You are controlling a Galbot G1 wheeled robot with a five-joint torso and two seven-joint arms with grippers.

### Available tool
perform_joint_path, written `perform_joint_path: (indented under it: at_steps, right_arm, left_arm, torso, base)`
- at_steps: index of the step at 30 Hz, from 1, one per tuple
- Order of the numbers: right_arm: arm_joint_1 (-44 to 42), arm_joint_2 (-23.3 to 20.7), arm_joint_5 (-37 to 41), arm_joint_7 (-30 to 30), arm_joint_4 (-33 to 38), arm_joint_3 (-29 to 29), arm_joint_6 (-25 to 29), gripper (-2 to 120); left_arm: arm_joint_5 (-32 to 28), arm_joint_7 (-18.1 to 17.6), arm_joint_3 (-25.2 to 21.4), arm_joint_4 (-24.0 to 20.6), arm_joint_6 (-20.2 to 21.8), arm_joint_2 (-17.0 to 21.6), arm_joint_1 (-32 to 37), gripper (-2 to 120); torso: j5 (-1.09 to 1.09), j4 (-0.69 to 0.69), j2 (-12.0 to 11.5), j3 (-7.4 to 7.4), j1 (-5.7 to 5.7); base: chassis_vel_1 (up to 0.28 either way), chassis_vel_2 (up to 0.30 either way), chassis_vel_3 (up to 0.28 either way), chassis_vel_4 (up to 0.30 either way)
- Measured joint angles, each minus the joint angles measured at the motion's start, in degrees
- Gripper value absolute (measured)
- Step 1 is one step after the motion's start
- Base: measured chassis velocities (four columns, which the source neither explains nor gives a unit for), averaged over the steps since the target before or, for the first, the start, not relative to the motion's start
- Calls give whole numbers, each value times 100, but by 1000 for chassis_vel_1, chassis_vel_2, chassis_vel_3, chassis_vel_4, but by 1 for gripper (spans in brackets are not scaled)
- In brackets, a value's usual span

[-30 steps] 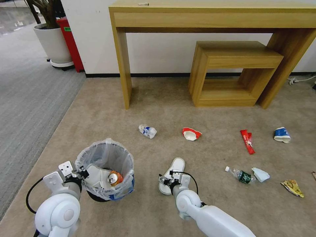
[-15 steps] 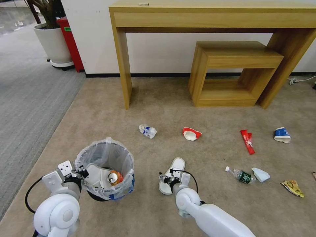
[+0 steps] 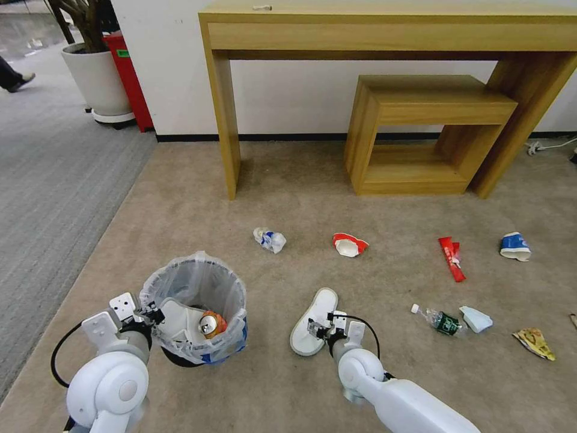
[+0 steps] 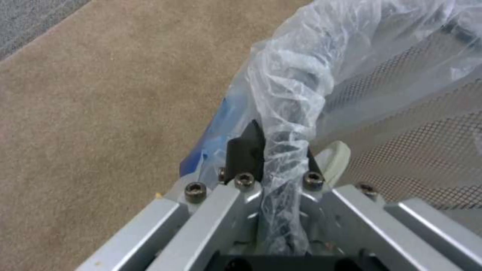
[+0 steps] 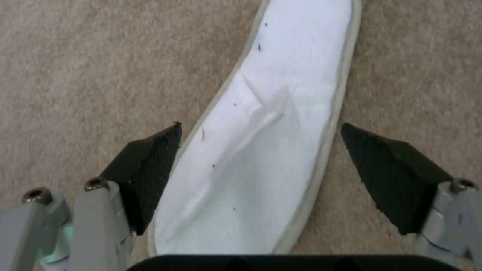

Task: Pick up the trash bin and place the garbage on the floor into it.

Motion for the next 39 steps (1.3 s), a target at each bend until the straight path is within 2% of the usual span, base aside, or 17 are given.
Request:
perform_joint_path:
  at_steps: [9, 39]
  right_arm:
    - [30, 318, -10, -37, -208, -62, 5, 82]
    - [169, 631, -65, -210, -799, -72, 93, 82]
  left_arm:
    - [-4, 0, -21, -24, 0, 3, 23, 1]
    - [-36, -1, -37, -60, -5, 33, 59, 1]
  torso:
    - [-1, 1, 0, 0, 0]
    - [-1, 0, 0, 1, 0]
  base:
    - [0, 0, 0, 0]
    - [0, 0, 0, 0]
